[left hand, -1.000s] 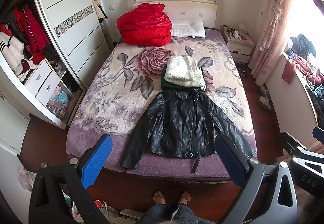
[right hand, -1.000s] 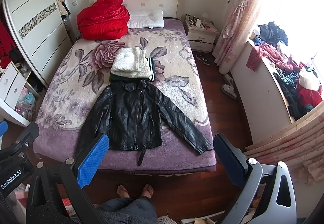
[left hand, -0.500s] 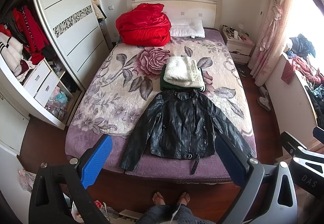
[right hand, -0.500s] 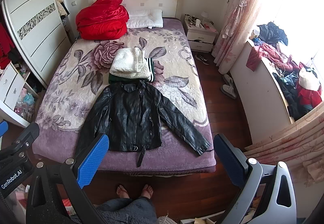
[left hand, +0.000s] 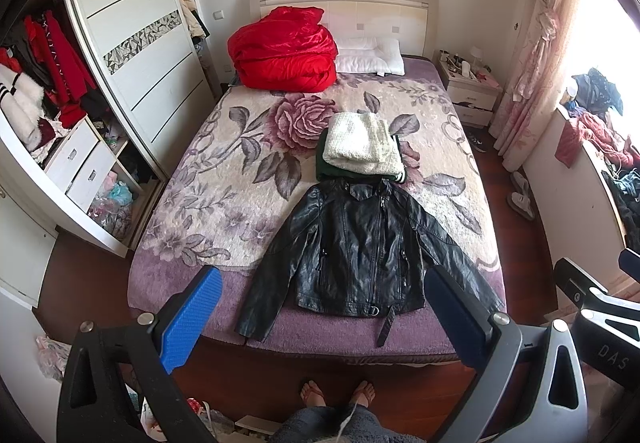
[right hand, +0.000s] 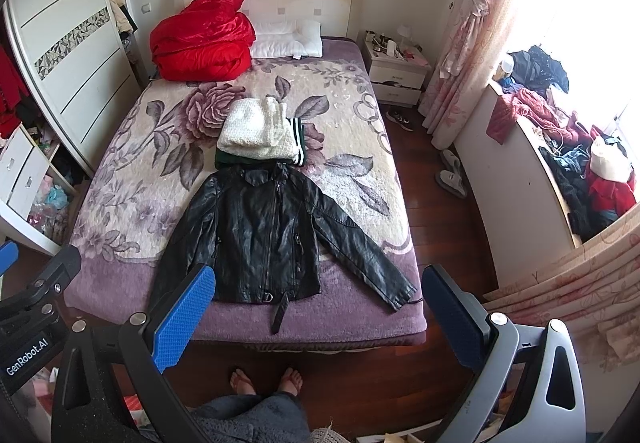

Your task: Fold large clothes

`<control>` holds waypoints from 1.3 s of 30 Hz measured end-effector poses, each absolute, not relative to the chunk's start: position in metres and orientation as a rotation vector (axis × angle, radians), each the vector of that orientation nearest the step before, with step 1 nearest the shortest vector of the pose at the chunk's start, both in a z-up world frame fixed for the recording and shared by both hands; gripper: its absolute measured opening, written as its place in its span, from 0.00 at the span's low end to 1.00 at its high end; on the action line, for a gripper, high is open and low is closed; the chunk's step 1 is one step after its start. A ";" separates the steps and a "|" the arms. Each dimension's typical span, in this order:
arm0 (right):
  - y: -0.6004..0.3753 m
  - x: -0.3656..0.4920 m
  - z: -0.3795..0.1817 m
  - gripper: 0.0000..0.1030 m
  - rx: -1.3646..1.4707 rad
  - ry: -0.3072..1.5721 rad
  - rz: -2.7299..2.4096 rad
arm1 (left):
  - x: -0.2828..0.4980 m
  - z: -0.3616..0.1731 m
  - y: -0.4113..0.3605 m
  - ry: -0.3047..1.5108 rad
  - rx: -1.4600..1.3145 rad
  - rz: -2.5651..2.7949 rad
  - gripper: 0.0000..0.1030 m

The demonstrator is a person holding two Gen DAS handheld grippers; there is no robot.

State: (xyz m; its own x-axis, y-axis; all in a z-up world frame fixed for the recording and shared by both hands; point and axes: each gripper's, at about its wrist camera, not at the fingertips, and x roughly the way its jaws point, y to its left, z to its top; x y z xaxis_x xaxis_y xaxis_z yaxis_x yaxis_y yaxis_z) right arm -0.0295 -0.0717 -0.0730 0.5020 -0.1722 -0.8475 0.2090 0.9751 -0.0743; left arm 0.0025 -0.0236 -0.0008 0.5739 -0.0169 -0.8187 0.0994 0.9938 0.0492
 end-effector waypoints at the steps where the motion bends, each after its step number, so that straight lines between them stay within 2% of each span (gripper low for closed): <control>1: -0.072 -0.030 -0.073 1.00 0.039 1.019 -0.230 | 0.002 -0.001 -0.022 0.959 0.094 -0.068 1.00; 27: -0.083 -0.005 -0.061 1.00 0.063 1.033 -0.291 | 0.033 -0.006 -0.034 0.924 0.110 -0.094 1.00; 31: -0.098 0.007 -0.094 1.00 0.154 1.030 -0.319 | 0.057 -0.039 -0.036 0.875 0.179 -0.064 1.00; 35: -0.138 0.019 -0.158 1.00 0.305 1.090 -0.402 | 0.096 -0.090 -0.038 0.892 0.226 -0.015 1.00; 37: -0.171 0.025 -0.201 0.89 0.399 1.124 -0.429 | 0.120 -0.126 -0.045 0.945 0.243 -0.001 1.00; 38: -0.189 0.029 -0.227 0.70 0.435 1.159 -0.445 | 0.131 -0.144 -0.046 0.970 0.252 0.019 1.00; 39: -0.201 0.032 -0.249 0.57 0.457 1.186 -0.462 | 0.137 -0.155 -0.047 0.985 0.254 0.031 1.00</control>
State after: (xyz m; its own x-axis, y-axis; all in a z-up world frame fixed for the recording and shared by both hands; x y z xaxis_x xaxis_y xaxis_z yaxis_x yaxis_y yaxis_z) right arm 0.0321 -0.2012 -0.2492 0.3059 -0.1013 -0.9466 0.5659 0.8189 0.0953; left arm 0.1371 -0.0469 -0.1549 0.5550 0.1410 -0.8198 0.0887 0.9699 0.2269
